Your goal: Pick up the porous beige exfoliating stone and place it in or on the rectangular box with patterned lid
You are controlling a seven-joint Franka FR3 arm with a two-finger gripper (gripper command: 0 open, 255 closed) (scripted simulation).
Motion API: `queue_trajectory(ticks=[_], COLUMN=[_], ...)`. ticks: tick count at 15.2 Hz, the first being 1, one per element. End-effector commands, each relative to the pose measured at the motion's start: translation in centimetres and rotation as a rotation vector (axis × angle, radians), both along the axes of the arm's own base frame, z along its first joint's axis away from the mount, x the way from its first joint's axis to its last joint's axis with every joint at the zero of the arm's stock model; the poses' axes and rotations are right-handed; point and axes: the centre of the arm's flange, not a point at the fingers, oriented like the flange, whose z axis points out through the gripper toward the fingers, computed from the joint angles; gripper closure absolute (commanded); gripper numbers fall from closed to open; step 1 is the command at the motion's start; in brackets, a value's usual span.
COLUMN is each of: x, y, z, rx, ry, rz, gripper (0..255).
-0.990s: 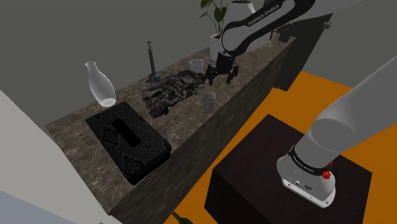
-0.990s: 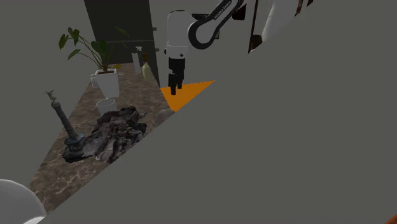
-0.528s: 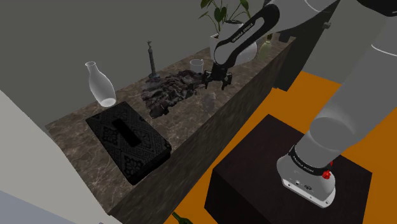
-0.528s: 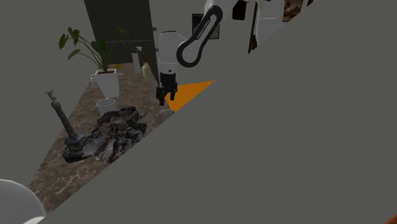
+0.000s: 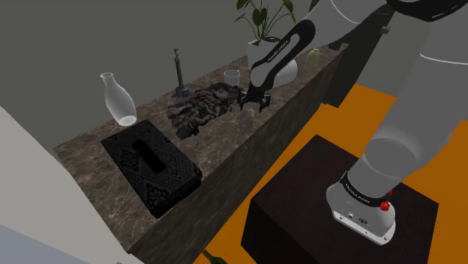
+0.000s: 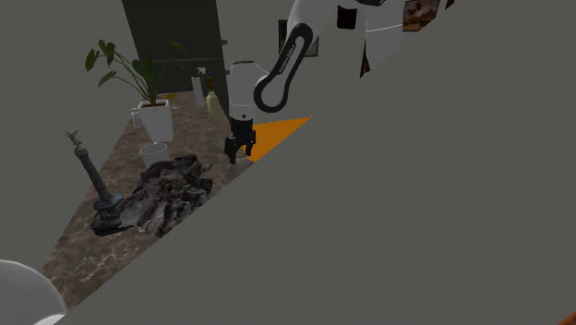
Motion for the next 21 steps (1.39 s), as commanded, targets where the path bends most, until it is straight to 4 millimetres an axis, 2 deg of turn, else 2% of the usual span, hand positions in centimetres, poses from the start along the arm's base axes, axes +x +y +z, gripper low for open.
queue_trajectory(ticks=[1, 8, 9, 18, 21], x=[0.1, 0.1, 0.1, 0.1, 0.1], y=[0.0, 0.0, 0.0, 0.0, 0.0], z=[-0.9, -0.8, -0.8, -0.9, 0.7], rx=[0.0, 0.0, 0.0, 0.0, 0.0], ry=[-0.001, -0.001, -0.001, -0.001, -0.001], rz=[0.0, 0.0, 0.0, 0.0, 0.0], gripper=[0, 0, 255, 255, 255])
